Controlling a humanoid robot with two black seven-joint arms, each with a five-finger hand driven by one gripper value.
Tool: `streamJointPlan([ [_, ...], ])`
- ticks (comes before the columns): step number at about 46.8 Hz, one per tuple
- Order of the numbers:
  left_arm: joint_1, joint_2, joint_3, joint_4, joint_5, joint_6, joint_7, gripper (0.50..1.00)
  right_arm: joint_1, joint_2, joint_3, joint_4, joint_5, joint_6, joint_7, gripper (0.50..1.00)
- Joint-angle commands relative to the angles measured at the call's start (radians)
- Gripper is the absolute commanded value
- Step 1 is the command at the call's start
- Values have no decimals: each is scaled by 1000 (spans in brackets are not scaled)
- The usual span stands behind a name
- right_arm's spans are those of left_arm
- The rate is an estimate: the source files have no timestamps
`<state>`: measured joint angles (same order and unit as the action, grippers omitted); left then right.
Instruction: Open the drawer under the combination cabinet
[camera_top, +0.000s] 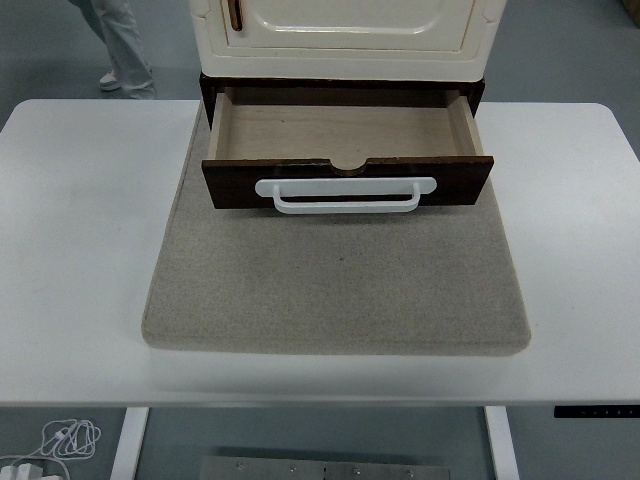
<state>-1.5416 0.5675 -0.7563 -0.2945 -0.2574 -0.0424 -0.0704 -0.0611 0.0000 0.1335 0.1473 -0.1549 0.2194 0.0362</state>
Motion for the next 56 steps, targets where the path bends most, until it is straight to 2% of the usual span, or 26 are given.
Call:
streamJointPlan([
  [1, 93, -14, 0, -3, -51, -1, 0, 1000, 0, 0, 0, 0, 0, 0, 1, 926],
  [10, 239, -104, -1, 6, -75, -13, 0, 1000, 0, 0, 0, 0, 0, 0, 1, 926],
  [20, 345, -204, -35, 6, -75, -25, -2, 1000, -3, 0, -2, 0, 0, 0, -1, 926],
  [24, 391, -227, -99, 6, -83, -50, -2, 1000, -3, 0, -2, 0, 0, 0, -1, 926],
  [29, 443, -264, -162, 6, -88, -108, -2, 1000, -5, 0, -2, 0, 0, 0, 1, 926],
  [43, 483, -336, -219, 8, -132, -232, -3, 1000, -8, 0, -3, 1, 0, 3, 1, 926],
  [56, 480, -367, -210, 6, -131, -237, 29, 1000, -8, 0, -2, 3, 0, 12, 1, 926],
])
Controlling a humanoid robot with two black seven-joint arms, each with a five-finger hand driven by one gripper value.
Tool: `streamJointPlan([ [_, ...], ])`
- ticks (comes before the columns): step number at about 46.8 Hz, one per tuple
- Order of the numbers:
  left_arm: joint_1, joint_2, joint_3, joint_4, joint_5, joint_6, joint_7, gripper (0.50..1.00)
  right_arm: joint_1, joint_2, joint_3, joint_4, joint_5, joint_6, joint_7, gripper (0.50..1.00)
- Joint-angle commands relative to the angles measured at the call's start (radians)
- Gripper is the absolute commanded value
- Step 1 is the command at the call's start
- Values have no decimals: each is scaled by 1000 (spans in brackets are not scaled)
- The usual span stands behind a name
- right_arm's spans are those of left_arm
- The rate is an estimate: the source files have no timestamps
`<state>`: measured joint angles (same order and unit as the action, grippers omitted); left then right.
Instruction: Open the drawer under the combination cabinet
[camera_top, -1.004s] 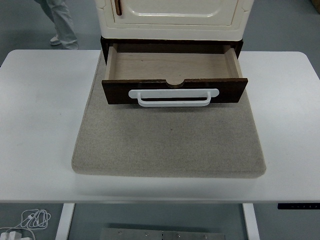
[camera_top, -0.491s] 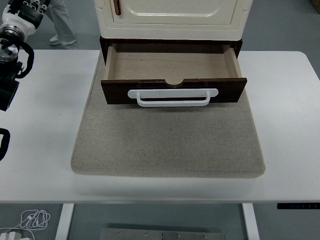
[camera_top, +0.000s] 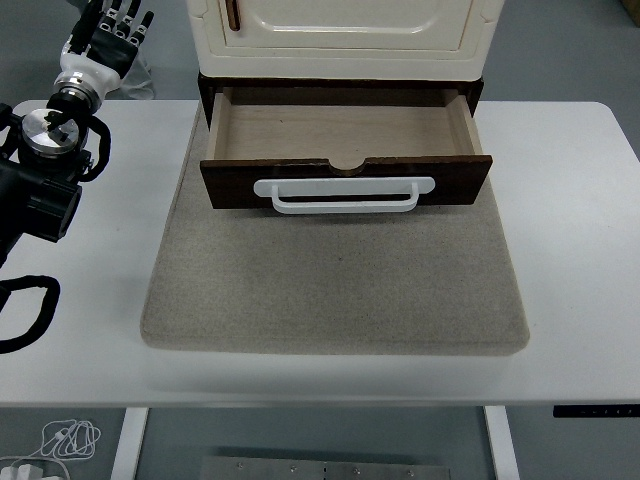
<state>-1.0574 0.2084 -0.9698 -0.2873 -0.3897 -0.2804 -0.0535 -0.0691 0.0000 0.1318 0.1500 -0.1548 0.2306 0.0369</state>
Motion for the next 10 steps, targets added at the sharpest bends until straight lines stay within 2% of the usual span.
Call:
streamJointPlan([
  [1, -6, -14, 3, -1, 2, 1, 15, 1000, 0, 0, 0, 0, 0, 1, 0, 926],
  [10, -16, -37, -4, 0, 2, 14, 12, 1000, -2, 0, 2, 0, -2, 1, -2, 926],
])
